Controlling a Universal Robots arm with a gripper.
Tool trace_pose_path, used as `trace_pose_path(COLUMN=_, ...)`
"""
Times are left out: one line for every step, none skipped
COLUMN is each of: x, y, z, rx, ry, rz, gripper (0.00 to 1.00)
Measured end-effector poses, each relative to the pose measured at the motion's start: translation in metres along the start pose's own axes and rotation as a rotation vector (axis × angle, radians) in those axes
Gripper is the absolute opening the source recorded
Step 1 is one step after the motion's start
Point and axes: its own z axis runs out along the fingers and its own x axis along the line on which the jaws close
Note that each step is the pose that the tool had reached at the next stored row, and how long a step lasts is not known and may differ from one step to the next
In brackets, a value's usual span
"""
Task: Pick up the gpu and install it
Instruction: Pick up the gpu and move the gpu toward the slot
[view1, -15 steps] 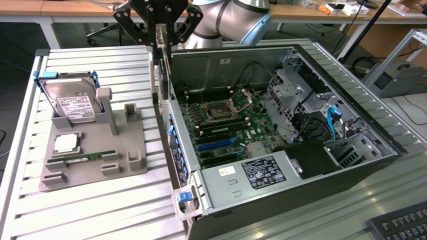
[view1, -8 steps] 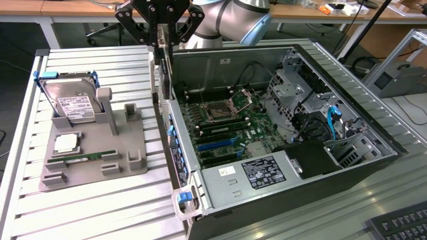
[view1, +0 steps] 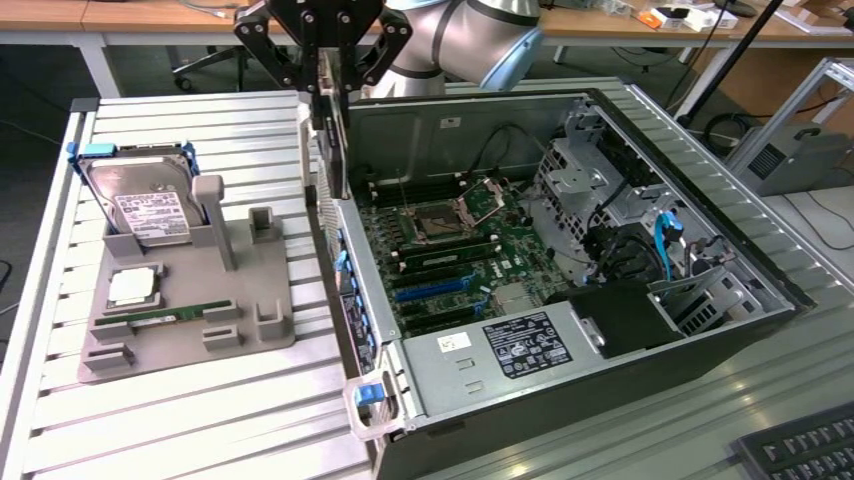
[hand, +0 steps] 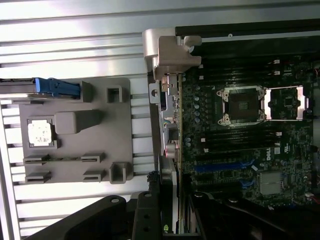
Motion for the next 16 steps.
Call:
trace_pose_path(x=-0.0003, y=0.0000, z=0.0000, rx=0.0000, ry=0.0000, rz=0.000, gripper=0.27)
trace_pose_path(x=-0.0006, y=0.0001, z=0.0000, rx=0.0000, ry=0.0000, rz=0.000, gripper=0.27)
trace_pose_path(x=-0.0009, y=0.0001, z=0.0000, rx=0.0000, ry=0.0000, rz=0.000, gripper=0.27)
trace_pose_path(x=-0.0012, y=0.0001, z=0.0000, rx=0.0000, ry=0.0000, rz=0.000, gripper=0.27)
trace_pose_path(x=-0.0016, y=0.0001, z=0.0001, rx=0.0000, ry=-0.0001, rz=0.000, gripper=0.27)
trace_pose_path(x=-0.0021, y=0.0002, z=0.0001, rx=0.0000, ry=0.0000, rz=0.000, gripper=0.27)
trace_pose_path(x=-0.0025, y=0.0002, z=0.0001, rx=0.0000, ry=-0.0001, rz=0.000, gripper=0.27)
trace_pose_path(x=-0.0028, y=0.0002, z=0.0001, rx=0.0000, ry=-0.0001, rz=0.000, gripper=0.27)
trace_pose_path(x=-0.0030, y=0.0002, z=0.0001, rx=0.0000, ry=-0.0001, rz=0.000, gripper=0.27)
trace_pose_path(x=-0.0034, y=0.0003, z=0.0001, rx=0.0000, ry=0.0000, rz=0.000, gripper=0.27)
trace_pose_path(x=-0.0037, y=0.0003, z=0.0001, rx=0.0000, ry=0.0000, rz=0.000, gripper=0.27)
trace_pose_path(x=-0.0039, y=0.0003, z=0.0001, rx=0.0000, ry=0.0000, rz=0.000, gripper=0.27)
trace_pose_path(x=-0.0042, y=0.0003, z=0.0001, rx=0.0000, ry=0.0000, rz=0.000, gripper=0.27)
trace_pose_path(x=-0.0045, y=0.0003, z=0.0002, rx=0.0000, ry=0.0000, rz=0.000, gripper=0.27)
trace_pose_path(x=-0.0047, y=0.0003, z=0.0001, rx=0.0000, ry=-0.0001, rz=0.000, gripper=0.27)
trace_pose_path(x=-0.0050, y=0.0004, z=0.0001, rx=0.0000, ry=0.0000, rz=0.000, gripper=0.27)
